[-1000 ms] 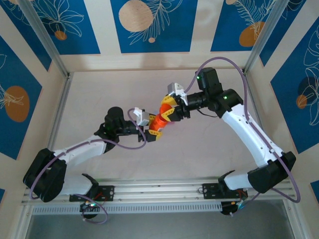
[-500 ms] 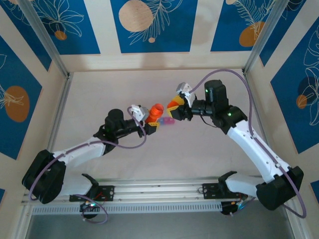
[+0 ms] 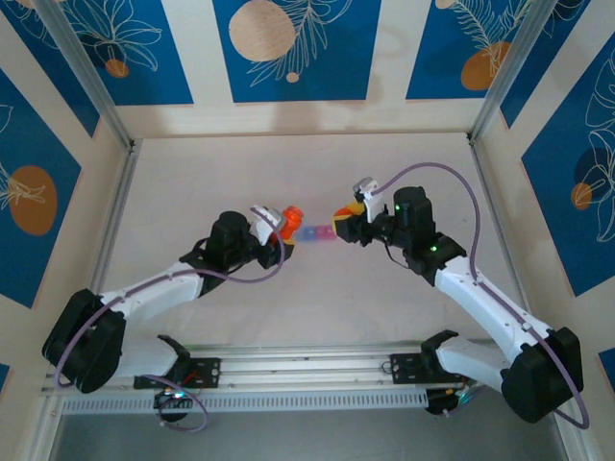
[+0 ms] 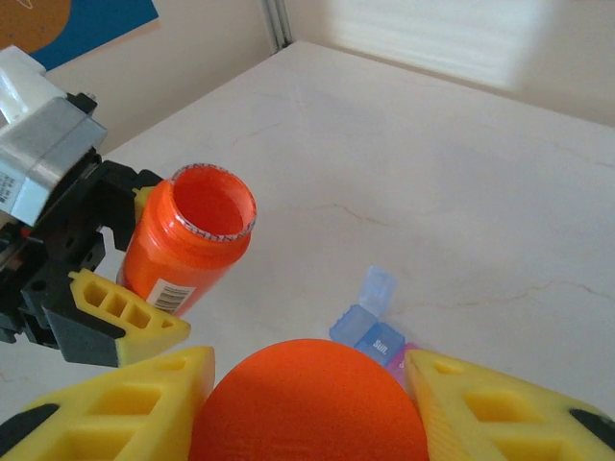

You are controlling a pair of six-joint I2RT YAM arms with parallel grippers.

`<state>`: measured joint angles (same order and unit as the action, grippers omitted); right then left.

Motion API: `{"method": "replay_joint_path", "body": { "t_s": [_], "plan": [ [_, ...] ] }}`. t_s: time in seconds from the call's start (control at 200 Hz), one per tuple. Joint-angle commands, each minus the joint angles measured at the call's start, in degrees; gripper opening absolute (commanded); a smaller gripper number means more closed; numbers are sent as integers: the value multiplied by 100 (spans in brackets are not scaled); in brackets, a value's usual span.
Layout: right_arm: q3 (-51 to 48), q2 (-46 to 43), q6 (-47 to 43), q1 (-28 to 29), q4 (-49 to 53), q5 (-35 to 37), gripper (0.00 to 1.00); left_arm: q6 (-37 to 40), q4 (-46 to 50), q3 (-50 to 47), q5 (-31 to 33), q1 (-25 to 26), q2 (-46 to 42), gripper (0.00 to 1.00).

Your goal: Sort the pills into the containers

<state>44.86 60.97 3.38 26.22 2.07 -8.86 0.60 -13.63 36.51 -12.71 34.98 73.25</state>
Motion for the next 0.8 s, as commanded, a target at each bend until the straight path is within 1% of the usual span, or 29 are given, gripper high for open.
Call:
{"method": "replay_joint_path", "body": {
  "t_s": [0.0, 0.345, 0.795],
  "plan": [
    [-201, 13, 241, 15, -690, 84, 29, 159, 484, 229, 285, -44, 130, 0],
    [-617, -23, 229, 23, -1092, 80, 30, 511, 979, 386, 445, -51, 388, 0],
    [-820, -90, 324, 41, -1296, -10, 30, 764, 1839, 973, 383, -75, 1143, 0]
  ]
}}
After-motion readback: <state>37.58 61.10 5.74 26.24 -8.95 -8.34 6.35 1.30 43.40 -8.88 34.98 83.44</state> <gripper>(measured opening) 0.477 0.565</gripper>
